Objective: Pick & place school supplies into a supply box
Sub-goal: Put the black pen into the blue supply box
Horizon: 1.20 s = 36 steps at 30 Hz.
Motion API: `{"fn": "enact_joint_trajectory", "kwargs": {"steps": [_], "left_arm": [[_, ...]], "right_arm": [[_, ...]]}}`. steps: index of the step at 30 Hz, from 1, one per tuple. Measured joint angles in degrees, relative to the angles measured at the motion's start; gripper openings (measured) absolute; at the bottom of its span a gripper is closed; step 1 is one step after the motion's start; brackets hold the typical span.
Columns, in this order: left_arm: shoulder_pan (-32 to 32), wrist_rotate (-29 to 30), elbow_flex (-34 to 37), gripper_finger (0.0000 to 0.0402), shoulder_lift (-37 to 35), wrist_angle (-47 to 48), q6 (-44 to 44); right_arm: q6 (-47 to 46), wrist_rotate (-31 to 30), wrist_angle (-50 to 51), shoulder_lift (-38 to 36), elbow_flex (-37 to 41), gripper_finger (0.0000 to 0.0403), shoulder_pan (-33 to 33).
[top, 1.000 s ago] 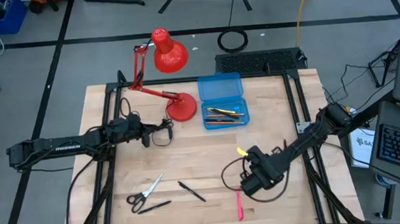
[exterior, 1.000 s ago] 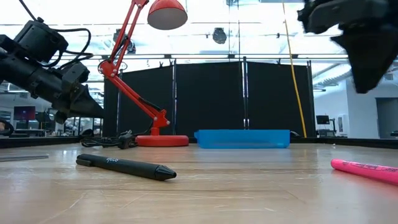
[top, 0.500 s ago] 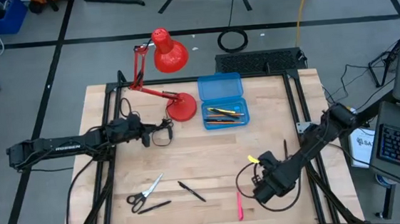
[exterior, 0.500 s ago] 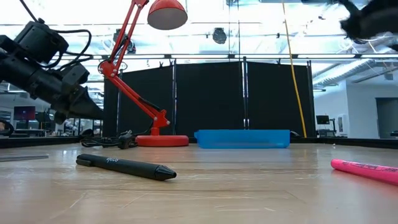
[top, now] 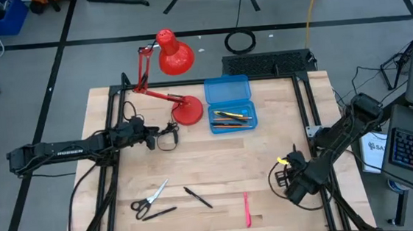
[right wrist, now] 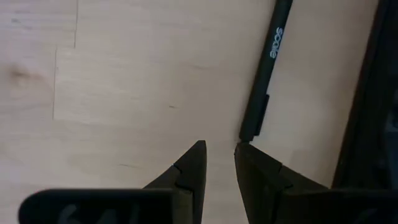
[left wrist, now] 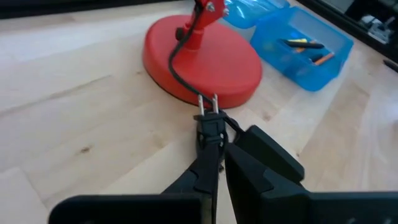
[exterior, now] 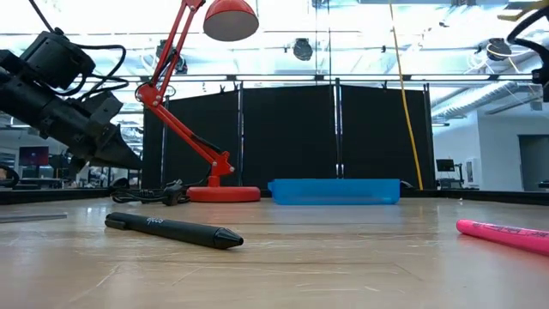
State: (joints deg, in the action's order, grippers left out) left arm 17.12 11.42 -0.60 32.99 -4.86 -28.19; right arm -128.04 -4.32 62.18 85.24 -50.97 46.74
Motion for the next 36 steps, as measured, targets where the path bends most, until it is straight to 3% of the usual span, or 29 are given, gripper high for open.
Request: {"fn": "enact_joint_trajectory", "kwargs": {"steps": [22, 36], "left_arm": [[0.0, 1.7, 0.0, 0.0031, 0.0, 0.1, 0.7], [0.0, 1.7, 0.0, 0.0031, 0.0, 0.1, 0.9]], "right_arm": [[0.8, -0.3, 1.8, -3.5, 7.1, 0.0073, -4.4], [0.8, -0.4, -10.1, -11.0, 17.4, 0.0073, -6.3]]}}
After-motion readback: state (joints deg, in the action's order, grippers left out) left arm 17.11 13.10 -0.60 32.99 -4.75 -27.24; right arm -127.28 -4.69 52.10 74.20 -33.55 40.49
